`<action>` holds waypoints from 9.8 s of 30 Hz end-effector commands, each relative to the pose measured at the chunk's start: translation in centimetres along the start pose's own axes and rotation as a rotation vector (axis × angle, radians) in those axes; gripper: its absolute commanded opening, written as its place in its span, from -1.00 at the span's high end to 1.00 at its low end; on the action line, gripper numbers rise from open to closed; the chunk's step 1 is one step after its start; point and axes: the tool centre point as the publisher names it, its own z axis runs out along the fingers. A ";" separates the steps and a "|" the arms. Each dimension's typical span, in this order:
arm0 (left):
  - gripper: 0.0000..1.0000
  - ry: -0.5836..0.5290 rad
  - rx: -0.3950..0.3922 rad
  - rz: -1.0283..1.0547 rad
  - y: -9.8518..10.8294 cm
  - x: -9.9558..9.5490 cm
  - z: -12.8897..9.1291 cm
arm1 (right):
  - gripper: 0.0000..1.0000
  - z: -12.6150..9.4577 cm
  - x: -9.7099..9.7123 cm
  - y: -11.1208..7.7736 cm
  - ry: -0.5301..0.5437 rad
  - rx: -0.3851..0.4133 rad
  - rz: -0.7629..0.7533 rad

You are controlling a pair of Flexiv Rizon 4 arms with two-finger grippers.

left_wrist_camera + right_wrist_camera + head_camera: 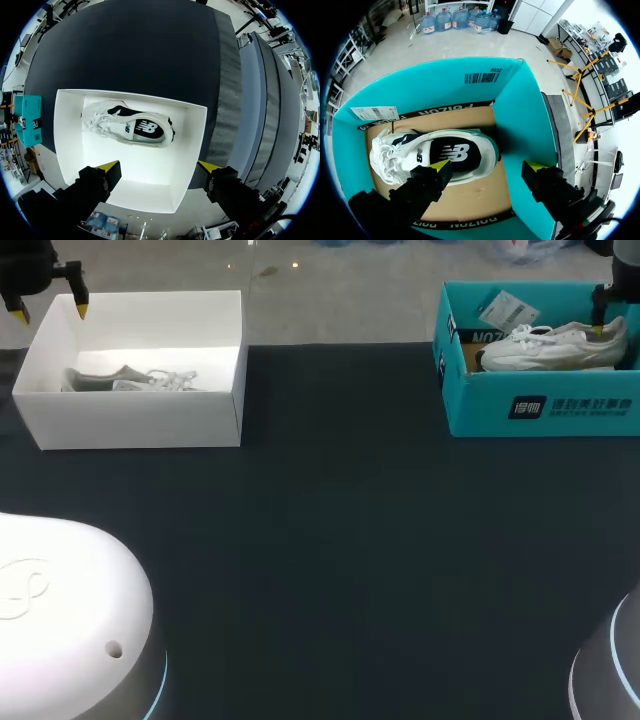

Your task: Take the shoe out of the shoebox, open the shoe tongue, remove and reinsert the insole, then place the shoe into the shoebox

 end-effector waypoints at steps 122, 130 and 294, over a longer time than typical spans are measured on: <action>-1.00 0.002 -0.002 0.000 -0.1 0.0 0.0 | 1.00 -21.2 -6.2 -2.4 -0.099 -0.013 0.102; -1.00 0.002 -0.002 0.000 -0.1 0.0 0.0 | 1.00 -22.4 -5.1 -6.8 -0.129 -0.018 0.145; -1.00 0.002 -0.002 0.000 -0.1 0.0 0.0 | -1.00 -15.0 24.3 -51.2 -0.187 0.105 0.055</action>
